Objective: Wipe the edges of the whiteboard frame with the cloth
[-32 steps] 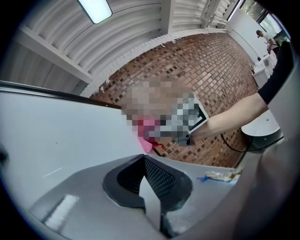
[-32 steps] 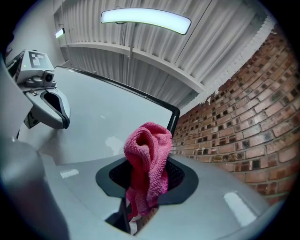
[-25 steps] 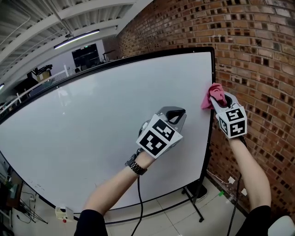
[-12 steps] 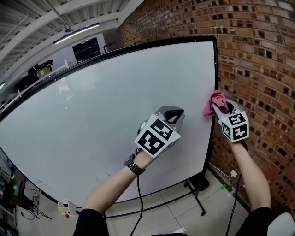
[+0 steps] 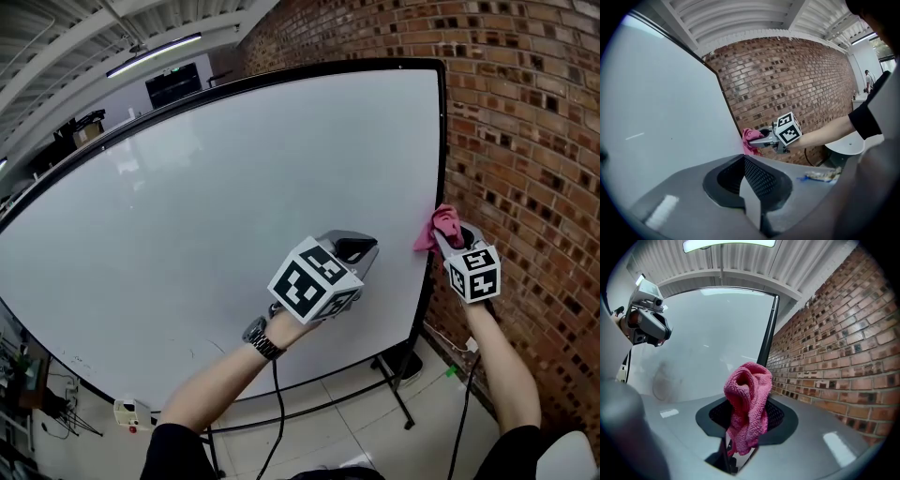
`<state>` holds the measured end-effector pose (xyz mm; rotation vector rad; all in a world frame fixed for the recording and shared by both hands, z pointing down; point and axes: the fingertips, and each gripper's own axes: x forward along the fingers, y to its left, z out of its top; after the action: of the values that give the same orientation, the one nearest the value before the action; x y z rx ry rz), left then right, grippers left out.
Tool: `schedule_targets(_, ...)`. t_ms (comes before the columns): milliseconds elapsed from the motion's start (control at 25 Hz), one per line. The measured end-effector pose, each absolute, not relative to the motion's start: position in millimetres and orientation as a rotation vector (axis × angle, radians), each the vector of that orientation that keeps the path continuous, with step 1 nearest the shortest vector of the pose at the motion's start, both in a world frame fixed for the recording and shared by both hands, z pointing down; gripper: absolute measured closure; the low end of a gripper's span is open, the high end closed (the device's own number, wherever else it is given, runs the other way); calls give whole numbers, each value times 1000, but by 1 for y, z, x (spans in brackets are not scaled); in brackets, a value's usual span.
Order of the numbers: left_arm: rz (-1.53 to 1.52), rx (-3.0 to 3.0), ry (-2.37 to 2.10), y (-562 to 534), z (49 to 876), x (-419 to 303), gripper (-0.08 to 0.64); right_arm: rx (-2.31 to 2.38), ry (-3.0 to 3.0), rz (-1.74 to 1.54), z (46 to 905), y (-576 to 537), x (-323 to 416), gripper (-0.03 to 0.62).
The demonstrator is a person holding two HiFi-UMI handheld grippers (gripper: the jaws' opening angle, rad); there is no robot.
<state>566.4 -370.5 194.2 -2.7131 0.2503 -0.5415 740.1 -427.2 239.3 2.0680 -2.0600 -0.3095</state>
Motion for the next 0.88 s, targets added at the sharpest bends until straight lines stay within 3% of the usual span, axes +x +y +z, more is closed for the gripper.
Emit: schedule_targets(880,-857,-2646,162,-388,311,538,563,2023,-2104,4,389,-429,753,466)
